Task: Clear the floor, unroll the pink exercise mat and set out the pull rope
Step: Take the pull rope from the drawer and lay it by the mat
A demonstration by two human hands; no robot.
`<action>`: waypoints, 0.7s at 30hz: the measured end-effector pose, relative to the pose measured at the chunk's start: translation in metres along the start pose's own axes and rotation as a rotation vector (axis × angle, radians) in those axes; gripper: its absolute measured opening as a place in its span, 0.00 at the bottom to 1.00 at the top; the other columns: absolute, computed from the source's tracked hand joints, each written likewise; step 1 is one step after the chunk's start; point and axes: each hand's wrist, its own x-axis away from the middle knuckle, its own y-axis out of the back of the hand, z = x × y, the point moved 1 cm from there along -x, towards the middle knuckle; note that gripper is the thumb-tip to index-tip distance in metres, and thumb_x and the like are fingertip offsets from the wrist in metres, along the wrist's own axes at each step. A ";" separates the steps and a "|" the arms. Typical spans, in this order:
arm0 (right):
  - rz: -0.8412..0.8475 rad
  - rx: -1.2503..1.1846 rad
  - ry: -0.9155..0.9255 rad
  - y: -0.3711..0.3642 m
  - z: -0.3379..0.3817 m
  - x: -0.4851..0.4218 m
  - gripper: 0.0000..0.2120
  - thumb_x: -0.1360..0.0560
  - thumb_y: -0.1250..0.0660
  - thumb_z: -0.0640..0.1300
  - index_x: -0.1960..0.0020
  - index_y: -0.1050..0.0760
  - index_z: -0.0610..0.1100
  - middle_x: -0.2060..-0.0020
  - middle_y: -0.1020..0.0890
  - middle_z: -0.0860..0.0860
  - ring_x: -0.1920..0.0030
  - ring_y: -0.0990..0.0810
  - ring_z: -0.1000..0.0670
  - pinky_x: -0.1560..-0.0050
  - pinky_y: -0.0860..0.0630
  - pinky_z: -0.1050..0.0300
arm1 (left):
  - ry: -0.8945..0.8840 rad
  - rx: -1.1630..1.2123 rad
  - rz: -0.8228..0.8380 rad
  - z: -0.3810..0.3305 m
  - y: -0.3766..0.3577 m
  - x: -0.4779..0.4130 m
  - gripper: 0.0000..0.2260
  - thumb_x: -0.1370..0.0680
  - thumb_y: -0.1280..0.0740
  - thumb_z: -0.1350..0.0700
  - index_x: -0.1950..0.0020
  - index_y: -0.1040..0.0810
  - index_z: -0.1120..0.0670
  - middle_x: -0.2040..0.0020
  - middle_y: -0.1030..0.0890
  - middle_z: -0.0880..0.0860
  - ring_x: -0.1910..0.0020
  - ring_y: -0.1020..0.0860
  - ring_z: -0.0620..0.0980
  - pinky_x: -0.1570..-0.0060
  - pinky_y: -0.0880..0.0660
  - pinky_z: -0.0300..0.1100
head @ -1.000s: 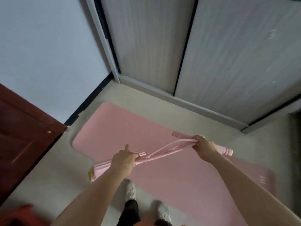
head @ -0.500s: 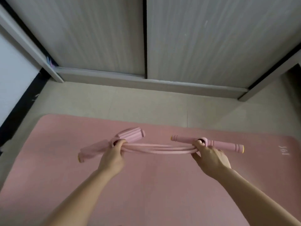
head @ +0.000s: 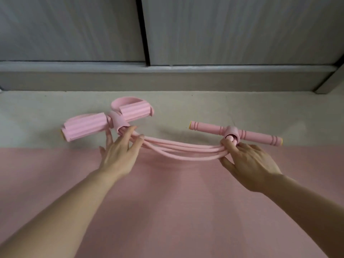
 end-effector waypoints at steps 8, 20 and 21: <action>0.114 -0.036 -0.102 -0.093 0.018 -0.053 0.27 0.19 0.53 0.59 0.25 0.48 0.47 0.33 0.25 0.46 0.32 0.29 0.44 0.35 0.33 0.49 | 0.169 -0.179 0.060 0.050 -0.123 -0.053 0.27 0.20 0.54 0.37 0.24 0.62 0.37 0.20 0.49 0.52 0.21 0.55 0.58 0.27 0.57 0.66; 0.189 -0.170 -0.408 -0.112 0.000 -0.152 0.31 0.20 0.48 0.52 0.22 0.59 0.58 0.24 0.40 0.43 0.25 0.41 0.39 0.28 0.42 0.39 | 0.057 -0.314 -0.213 0.060 -0.149 -0.037 0.25 0.19 0.55 0.41 0.22 0.54 0.39 0.22 0.40 0.52 0.21 0.49 0.48 0.25 0.55 0.63; 0.182 -0.264 -0.489 -0.116 0.011 -0.152 0.33 0.20 0.47 0.51 0.22 0.61 0.59 0.23 0.42 0.42 0.25 0.43 0.37 0.28 0.43 0.37 | 0.064 -0.302 -0.212 0.059 -0.148 -0.038 0.25 0.19 0.54 0.41 0.22 0.53 0.39 0.22 0.40 0.53 0.21 0.48 0.48 0.26 0.54 0.63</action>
